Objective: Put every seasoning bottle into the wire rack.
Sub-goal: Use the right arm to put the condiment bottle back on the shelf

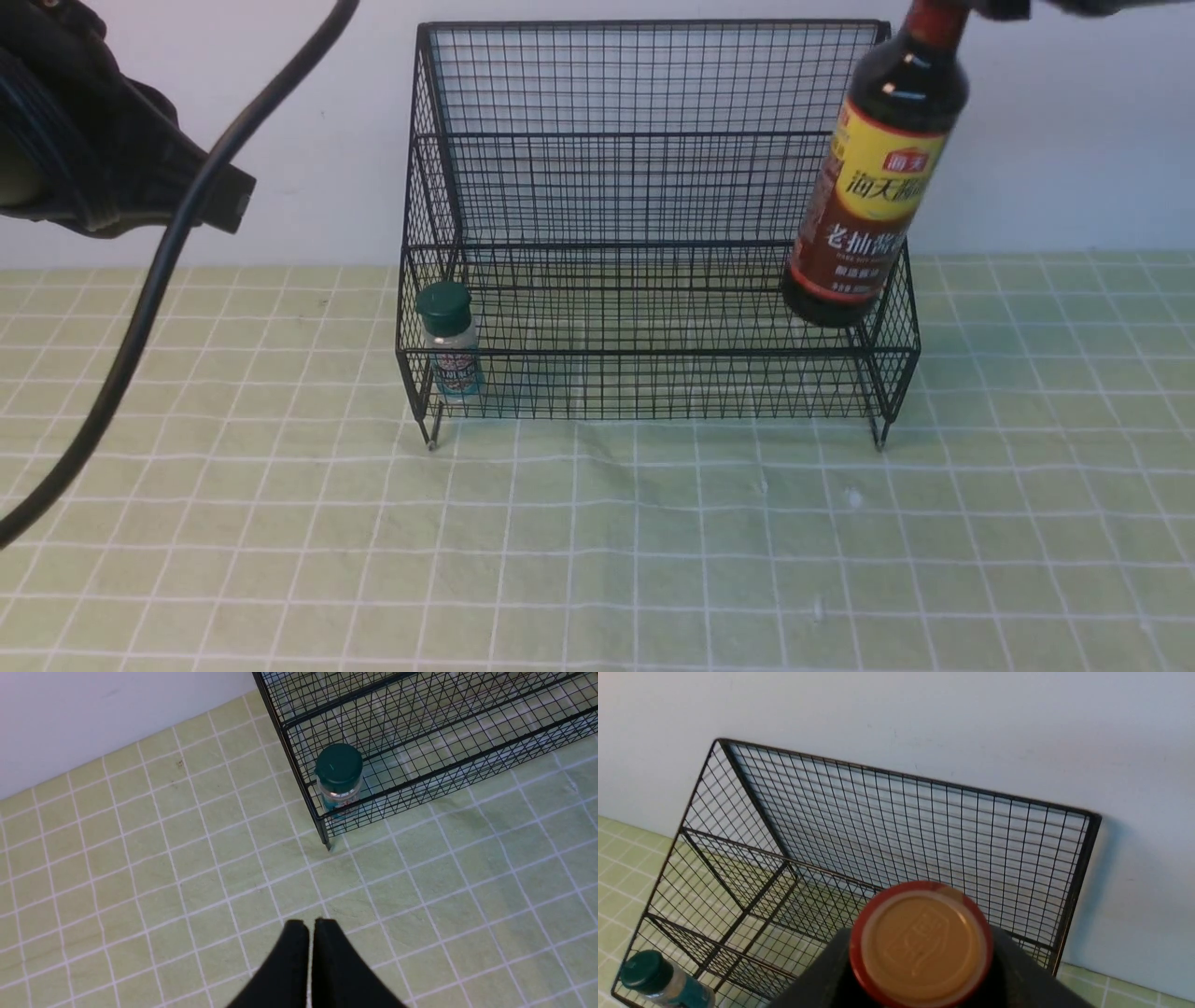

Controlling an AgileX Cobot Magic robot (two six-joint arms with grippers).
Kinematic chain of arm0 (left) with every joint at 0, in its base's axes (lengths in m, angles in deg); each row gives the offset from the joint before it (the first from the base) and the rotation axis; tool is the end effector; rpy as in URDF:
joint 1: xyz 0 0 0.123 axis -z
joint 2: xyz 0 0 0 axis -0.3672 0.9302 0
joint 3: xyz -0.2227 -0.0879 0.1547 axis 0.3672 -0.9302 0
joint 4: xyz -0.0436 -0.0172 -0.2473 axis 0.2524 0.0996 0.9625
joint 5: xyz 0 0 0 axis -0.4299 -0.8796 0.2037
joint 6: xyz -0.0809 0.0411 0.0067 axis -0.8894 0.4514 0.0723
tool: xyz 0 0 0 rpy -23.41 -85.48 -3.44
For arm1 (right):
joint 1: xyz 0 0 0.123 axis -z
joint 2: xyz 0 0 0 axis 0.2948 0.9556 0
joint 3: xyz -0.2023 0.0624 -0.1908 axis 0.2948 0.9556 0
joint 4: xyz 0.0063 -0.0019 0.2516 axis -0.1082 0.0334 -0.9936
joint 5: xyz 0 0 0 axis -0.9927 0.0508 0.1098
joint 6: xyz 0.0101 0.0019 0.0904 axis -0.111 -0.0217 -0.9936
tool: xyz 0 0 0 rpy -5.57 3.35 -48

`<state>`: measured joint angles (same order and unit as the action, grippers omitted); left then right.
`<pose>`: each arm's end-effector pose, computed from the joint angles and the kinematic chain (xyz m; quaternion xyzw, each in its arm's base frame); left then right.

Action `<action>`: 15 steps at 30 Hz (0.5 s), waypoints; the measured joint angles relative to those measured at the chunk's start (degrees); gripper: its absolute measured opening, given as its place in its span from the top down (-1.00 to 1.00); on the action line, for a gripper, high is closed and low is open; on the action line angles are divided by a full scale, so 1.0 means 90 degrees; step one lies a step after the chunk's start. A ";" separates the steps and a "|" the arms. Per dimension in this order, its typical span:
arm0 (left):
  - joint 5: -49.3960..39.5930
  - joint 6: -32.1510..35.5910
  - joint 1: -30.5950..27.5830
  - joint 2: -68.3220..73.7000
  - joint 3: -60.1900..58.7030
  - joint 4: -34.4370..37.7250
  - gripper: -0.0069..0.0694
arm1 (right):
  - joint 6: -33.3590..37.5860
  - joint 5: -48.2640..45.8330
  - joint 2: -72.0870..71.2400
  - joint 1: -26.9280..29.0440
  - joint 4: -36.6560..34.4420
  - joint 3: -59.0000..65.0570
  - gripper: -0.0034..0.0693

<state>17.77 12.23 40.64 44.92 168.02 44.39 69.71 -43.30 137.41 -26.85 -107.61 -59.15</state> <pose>0.2218 -0.0702 0.4293 0.1752 0.9181 -0.0148 0.3552 0.3380 0.0892 0.4081 -0.1531 0.8454 0.1927 0.4741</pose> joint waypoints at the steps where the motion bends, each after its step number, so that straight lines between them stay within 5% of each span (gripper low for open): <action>1: 0.0000 0.0000 0.0000 0.0000 0.0000 0.0000 0.83 | 0.0005 0.0000 0.0055 0.0000 0.0016 0.0000 0.10; 15: 0.0000 0.0006 0.0000 0.0000 0.0000 -0.0007 0.83 | 0.0581 -0.0564 0.0404 0.0000 0.0194 0.0000 0.10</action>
<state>17.77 12.29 40.64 44.92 168.02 44.33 74.94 -48.38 141.05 -26.85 -105.87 -59.15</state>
